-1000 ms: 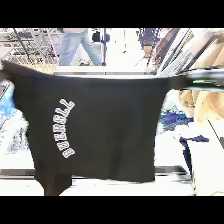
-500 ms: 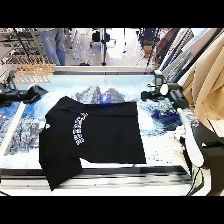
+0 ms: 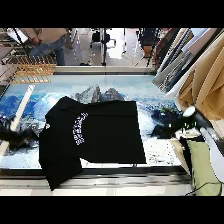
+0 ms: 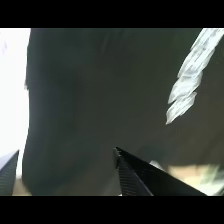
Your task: Fold the clothes and pants, and hang the long-sleeved shirts on hangers.
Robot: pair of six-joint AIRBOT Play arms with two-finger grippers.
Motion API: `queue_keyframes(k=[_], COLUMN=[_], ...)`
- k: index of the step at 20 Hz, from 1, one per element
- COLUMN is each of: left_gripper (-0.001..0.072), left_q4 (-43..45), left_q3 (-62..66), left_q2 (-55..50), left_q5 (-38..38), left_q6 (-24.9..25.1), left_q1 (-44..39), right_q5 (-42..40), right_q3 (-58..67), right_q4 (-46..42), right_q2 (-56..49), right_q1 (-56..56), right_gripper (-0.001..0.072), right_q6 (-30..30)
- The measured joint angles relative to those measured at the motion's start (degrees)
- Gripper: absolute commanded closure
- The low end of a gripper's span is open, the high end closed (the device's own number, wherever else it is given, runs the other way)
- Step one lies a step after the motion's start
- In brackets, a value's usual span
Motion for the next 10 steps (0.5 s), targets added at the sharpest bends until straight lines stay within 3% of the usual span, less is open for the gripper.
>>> queue_keyframes(k=[4,8,9,10], left_gripper=[0.0058,0.0066,0.0097,0.0264], left_q4=[1.14,-0.07,-0.24,-0.68], left_q3=[-16.20,-21.00,-21.57,-22.08], left_q2=[7.10,9.03,9.27,9.38], left_q5=[5.79,8.79,9.51,10.25], left_q6=[2.21,3.58,4.35,4.83], left_q1=[0.57,0.61,0.42,0.17], right_q5=[0.28,-1.27,-1.29,-1.62], right_q3=[-13.40,-18.78,-19.43,-19.87], right_q4=[2.43,4.42,5.29,5.95], right_q2=[3.56,4.09,3.80,3.39], right_q1=[-0.61,0.35,1.03,1.81], right_gripper=[0.0222,0.0227,0.0267,0.0337], right_q6=[-6.14,-10.23,-11.19,-11.96])
